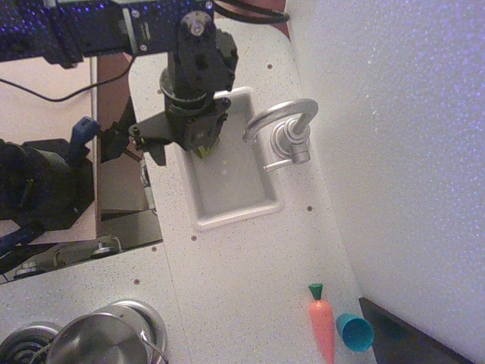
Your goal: Turn faucet left
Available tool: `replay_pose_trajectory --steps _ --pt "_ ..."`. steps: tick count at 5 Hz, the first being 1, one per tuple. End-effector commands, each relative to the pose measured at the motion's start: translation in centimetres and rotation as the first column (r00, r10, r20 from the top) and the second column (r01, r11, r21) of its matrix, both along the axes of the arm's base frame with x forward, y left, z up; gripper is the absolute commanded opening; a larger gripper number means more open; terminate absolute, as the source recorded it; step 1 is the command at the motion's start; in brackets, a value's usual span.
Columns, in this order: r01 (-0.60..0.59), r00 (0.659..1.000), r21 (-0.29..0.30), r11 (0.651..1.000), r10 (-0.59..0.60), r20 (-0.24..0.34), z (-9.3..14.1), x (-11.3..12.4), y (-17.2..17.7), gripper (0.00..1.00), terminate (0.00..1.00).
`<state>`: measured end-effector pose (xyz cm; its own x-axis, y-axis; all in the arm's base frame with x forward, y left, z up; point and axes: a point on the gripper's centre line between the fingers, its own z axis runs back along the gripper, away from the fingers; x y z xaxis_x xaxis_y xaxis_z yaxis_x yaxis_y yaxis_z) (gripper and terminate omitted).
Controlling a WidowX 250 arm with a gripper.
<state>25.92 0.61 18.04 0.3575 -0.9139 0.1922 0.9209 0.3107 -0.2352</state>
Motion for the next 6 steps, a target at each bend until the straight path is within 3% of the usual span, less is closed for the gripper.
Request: replay_pose_trajectory --steps 1,3,4,5,6 --pt "0.000 1.000 0.000 1.000 0.000 0.000 0.0 0.0 0.0 1.00 0.00" --pt "0.169 0.985 -0.012 0.986 -0.169 -0.043 -0.8 2.5 -5.6 1.00 0.00" --pt "0.210 0.977 -0.017 0.977 -0.211 -0.026 -0.8 3.1 -7.0 1.00 0.00" --pt "0.203 0.979 -0.020 0.979 -0.204 -0.029 -1.7 4.0 -6.9 1.00 0.00" --pt "0.130 0.992 0.032 0.991 -0.129 -0.010 -3.0 5.2 -4.3 1.00 0.00"
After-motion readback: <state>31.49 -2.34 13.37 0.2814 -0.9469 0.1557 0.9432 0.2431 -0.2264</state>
